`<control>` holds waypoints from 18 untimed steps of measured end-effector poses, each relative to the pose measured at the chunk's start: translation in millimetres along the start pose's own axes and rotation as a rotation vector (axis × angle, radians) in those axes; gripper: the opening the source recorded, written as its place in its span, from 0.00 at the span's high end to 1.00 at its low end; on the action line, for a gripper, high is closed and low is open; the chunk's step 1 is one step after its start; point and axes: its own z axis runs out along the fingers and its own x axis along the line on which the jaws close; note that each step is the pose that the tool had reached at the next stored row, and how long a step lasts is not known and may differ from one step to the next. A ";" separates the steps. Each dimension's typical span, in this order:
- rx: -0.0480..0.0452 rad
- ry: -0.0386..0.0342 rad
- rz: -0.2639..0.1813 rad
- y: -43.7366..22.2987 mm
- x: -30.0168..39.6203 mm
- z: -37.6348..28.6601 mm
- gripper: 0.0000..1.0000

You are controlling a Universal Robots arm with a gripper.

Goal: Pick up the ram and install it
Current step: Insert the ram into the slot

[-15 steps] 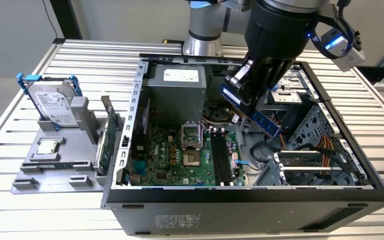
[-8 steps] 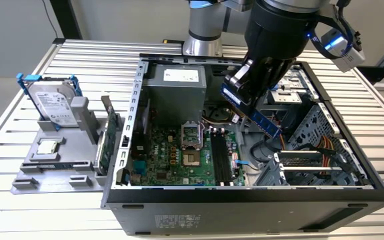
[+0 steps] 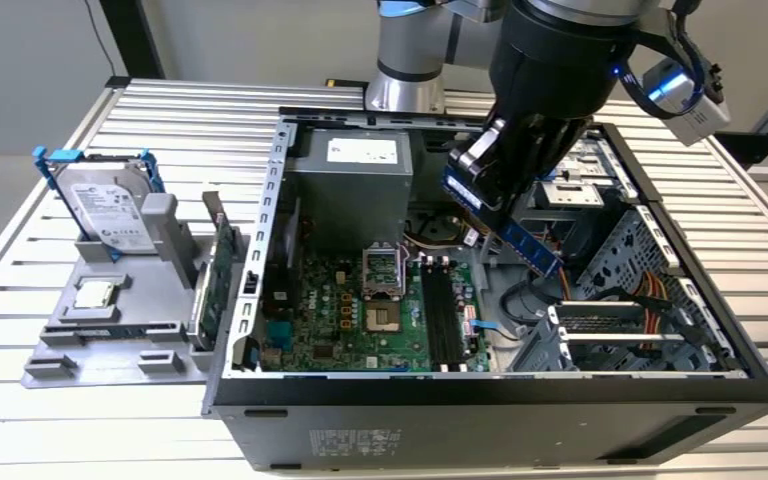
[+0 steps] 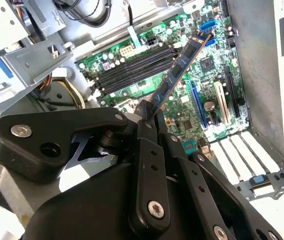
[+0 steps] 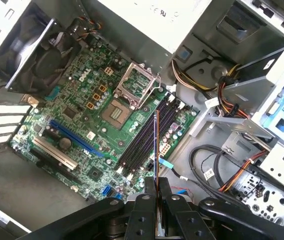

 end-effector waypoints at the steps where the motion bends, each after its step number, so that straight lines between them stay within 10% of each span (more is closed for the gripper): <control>1: 0.0002 -0.0002 0.018 0.0 0.0 0.0 1.00; 18: 0.0033 -0.0034 0.317 0.0 0.0 0.4 1.00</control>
